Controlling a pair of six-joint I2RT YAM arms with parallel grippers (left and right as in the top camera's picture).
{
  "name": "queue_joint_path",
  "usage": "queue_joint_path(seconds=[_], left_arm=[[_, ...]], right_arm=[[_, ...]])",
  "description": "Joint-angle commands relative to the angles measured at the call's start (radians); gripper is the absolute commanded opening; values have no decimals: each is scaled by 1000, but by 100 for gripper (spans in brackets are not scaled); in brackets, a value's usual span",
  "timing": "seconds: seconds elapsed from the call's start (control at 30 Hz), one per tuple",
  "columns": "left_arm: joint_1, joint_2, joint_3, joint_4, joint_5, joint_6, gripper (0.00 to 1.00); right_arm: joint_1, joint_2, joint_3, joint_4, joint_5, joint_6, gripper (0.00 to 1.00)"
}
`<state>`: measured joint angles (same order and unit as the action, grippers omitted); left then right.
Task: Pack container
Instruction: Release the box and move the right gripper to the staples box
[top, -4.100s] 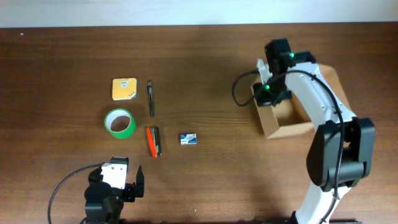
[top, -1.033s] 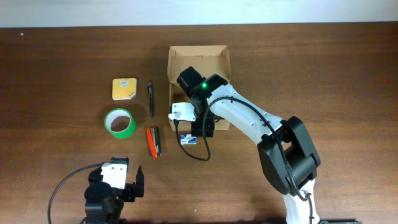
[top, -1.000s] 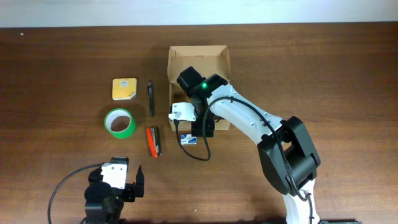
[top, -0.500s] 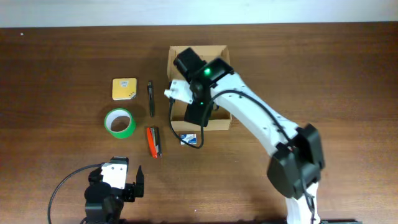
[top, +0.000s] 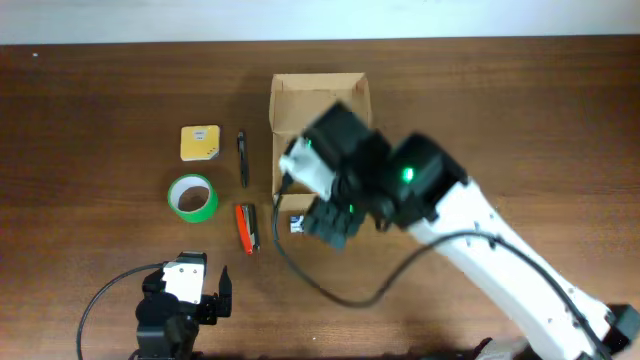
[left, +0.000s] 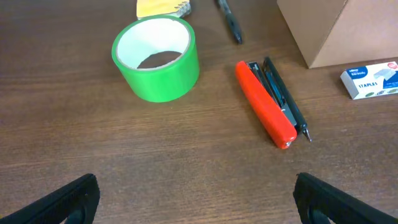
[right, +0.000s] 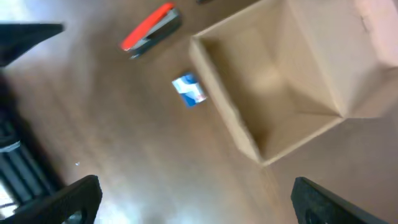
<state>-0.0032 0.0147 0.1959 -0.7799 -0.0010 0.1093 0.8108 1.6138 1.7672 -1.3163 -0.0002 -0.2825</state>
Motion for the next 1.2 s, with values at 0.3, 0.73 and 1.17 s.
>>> queue_joint_path(seconds=[0.3, 0.73, 1.17], left_arm=[[6, -10, -4, 3, -6, 13, 99], [6, -10, -4, 3, -6, 13, 99], [6, -10, -4, 3, -6, 13, 99]], right_arm=[[138, -91, -491, 349, -162, 164, 99], [137, -10, -519, 514, -172, 303, 99], [137, 176, -519, 590, 35, 652, 99]])
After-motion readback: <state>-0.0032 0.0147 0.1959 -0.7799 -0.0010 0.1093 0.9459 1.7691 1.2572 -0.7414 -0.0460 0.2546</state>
